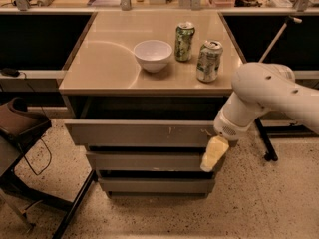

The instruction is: Close top drawer

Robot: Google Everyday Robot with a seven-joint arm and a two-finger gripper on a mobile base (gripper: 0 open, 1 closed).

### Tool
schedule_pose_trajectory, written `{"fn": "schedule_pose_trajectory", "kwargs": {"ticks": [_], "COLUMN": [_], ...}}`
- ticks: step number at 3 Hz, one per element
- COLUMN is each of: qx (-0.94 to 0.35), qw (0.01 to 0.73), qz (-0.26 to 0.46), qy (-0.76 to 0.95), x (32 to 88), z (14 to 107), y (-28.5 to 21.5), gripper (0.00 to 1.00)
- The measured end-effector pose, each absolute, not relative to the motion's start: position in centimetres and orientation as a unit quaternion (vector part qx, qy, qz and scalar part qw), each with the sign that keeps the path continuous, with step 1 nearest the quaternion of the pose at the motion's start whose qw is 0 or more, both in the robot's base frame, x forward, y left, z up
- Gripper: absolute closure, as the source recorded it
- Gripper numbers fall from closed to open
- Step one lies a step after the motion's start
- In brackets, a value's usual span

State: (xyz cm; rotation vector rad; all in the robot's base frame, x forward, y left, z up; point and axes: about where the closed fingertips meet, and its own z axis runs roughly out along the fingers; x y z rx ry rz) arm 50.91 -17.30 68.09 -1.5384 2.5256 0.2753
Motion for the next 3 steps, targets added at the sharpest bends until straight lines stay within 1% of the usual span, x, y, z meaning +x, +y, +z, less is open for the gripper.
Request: {"fn": "schedule_pose_trajectory", "kwargs": {"ticks": [1,3], "qx": [-0.506,-0.498], "qw": [0.089,0.092], "qz": [0.103,0.115], "qy": [0.852,0.855], "x": [55.2,56.7], "z": [68.0,67.7], "y": [-16.9,-16.6], "gripper": [0.0,0.0]}}
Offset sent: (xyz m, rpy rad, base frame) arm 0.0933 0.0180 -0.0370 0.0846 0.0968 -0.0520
